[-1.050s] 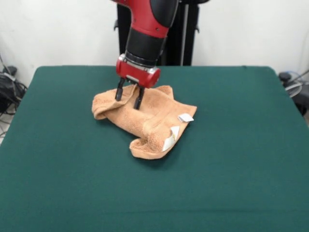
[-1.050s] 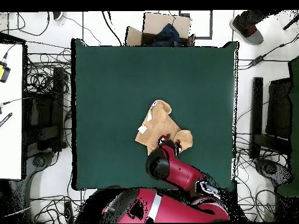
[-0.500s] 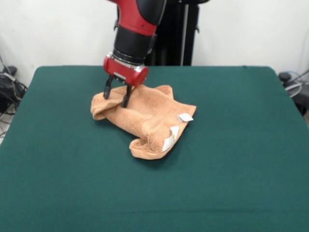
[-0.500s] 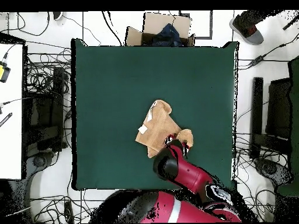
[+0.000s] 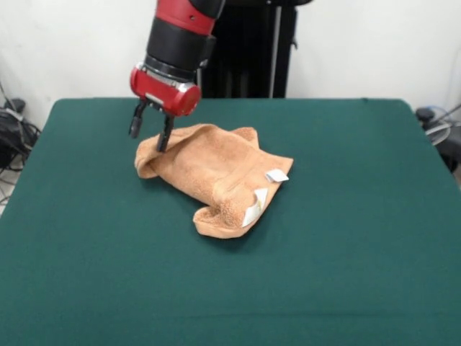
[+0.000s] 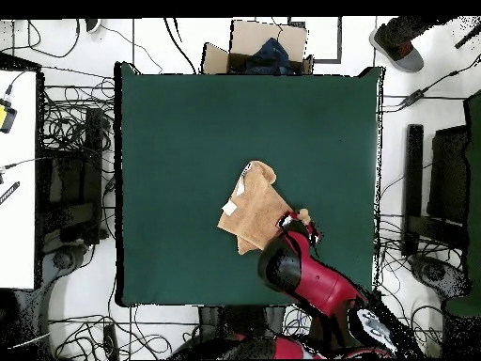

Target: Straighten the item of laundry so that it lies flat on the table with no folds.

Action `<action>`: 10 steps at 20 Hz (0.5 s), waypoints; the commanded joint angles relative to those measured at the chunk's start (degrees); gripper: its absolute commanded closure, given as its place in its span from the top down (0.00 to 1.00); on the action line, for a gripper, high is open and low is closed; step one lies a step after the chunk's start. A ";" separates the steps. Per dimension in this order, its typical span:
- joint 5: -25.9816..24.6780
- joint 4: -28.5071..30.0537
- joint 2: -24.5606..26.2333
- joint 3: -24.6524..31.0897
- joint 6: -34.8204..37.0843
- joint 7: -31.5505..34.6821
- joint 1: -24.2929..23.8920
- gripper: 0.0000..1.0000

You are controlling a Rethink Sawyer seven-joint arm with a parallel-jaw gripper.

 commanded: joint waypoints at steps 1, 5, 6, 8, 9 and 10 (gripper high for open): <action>-1.31 2.00 0.63 3.48 4.59 9.23 0.07 1.00; -1.93 2.47 0.38 4.87 2.83 10.63 -1.27 0.00; -2.11 2.69 0.30 5.54 2.64 11.12 -1.91 0.00; -2.29 2.82 0.70 5.77 1.67 11.62 -2.08 0.00; -2.45 2.82 0.85 6.07 1.38 11.78 -2.27 0.00; -2.61 2.83 1.01 6.36 1.09 11.94 -2.46 0.00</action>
